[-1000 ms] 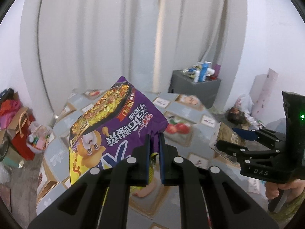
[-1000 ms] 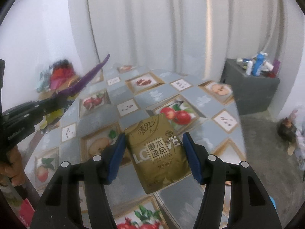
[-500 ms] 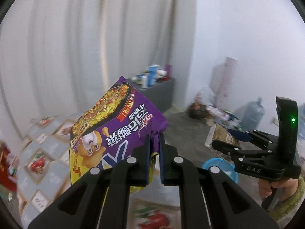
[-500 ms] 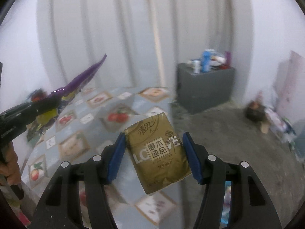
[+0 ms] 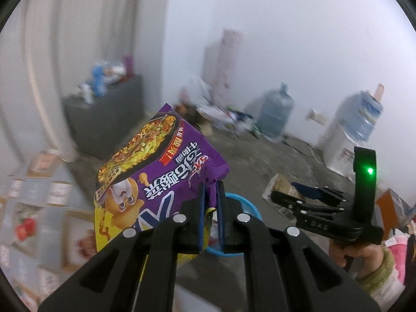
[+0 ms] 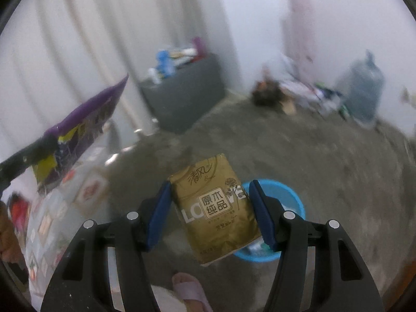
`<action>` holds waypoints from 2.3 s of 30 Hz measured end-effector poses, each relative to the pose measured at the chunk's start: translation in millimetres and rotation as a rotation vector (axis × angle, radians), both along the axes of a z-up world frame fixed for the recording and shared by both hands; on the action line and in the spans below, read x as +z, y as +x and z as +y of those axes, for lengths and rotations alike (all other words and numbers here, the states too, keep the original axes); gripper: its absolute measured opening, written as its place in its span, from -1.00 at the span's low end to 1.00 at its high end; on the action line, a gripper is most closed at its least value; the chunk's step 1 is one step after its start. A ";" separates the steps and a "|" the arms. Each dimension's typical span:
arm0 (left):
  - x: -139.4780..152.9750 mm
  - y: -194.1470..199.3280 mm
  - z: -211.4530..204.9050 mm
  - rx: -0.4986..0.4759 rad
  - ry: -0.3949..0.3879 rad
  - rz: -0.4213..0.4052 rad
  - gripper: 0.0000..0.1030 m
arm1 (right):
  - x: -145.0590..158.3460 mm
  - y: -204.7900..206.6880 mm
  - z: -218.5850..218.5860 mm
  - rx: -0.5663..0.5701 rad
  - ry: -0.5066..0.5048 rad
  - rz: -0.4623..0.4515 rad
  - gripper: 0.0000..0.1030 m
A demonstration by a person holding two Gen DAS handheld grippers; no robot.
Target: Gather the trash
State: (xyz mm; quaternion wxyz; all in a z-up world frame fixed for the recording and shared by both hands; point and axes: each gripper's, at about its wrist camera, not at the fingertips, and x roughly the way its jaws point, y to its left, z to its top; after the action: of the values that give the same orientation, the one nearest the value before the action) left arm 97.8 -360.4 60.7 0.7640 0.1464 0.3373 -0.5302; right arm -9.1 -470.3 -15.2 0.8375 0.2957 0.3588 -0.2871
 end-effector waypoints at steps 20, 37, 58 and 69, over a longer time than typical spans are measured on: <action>-186.9 0.5 -198.3 -0.139 0.333 0.415 -0.78 | -185.3 -28.5 -84.2 -0.280 0.368 0.104 0.18; -142.2 1.2 -177.4 -0.107 0.260 0.405 0.05 | -181.2 -64.8 -85.0 -0.380 0.419 0.029 0.33; 40.8 -22.3 158.6 0.346 -0.078 -0.051 0.89 | 20.8 -30.2 71.3 0.060 -0.108 -0.040 0.65; 36.8 -58.9 304.1 0.824 -0.026 -0.194 0.89 | 82.4 -2.1 170.0 0.239 -0.293 -0.088 0.84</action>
State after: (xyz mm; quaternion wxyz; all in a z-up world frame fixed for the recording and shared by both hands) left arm 38.9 -56.3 97.5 0.9421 0.0392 0.2873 -0.1684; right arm -11.2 -300.2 67.3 0.9146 0.1382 0.3089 -0.2214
